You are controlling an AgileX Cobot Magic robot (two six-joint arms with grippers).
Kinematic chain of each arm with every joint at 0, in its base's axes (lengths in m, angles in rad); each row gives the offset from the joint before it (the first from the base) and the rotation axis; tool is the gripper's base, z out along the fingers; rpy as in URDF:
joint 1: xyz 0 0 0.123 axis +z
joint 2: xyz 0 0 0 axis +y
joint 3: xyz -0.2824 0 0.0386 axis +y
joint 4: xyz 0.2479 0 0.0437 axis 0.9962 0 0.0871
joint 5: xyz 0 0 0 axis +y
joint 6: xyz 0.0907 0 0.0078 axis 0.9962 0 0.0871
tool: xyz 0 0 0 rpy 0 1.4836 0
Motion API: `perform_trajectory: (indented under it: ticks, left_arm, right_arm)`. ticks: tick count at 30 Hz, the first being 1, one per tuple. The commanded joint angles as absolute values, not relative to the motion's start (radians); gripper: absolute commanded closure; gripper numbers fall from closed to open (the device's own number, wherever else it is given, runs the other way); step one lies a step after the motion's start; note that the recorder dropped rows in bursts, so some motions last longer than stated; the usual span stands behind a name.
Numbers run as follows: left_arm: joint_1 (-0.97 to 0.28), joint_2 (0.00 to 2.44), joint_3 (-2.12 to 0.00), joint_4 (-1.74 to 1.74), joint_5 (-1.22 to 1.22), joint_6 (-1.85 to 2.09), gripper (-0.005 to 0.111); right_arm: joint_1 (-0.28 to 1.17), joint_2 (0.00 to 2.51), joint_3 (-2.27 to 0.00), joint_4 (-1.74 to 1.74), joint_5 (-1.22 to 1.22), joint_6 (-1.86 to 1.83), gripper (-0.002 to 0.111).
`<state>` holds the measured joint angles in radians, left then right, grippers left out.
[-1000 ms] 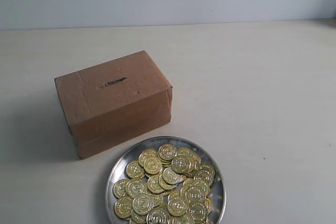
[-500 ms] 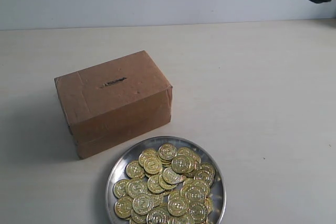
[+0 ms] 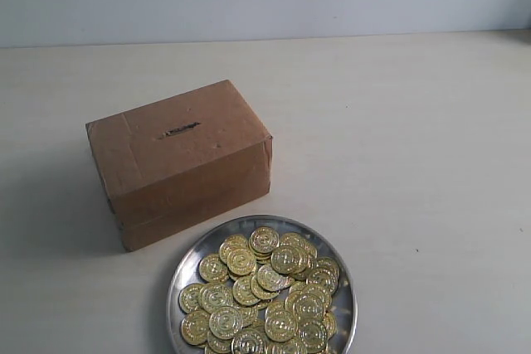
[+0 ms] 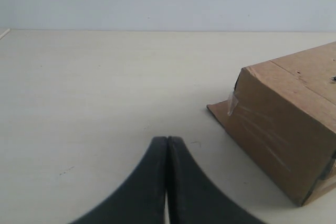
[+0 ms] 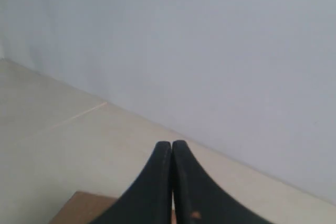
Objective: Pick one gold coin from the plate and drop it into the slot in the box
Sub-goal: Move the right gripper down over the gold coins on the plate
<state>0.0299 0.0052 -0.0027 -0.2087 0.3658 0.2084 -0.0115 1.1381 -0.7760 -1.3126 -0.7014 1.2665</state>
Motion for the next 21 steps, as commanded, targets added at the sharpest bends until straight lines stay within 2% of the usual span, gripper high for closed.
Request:
perform_trajectory:
  ticks: [1,5,8,21]
  left_arm:
    - [0.025,0.0,0.0,-0.216,0.357,0.206,0.107]
    - [0.025,0.0,0.0,-0.216,0.357,0.206,0.107]
    - [0.025,0.0,0.0,-0.216,0.357,0.206,0.107]
    - [0.025,0.0,0.0,-0.216,0.357,0.206,0.107]
  right_arm:
    - [0.071,1.119,-0.707,-0.884,-0.444,0.928,0.108]
    - [0.214,1.121,-0.686,-0.598,-0.17,0.548,0.108]
    - [0.311,1.121,-0.686,-0.469,-0.077,0.375,0.108]
    - [0.566,1.229,-0.686,-0.399,0.086,0.252,0.108]
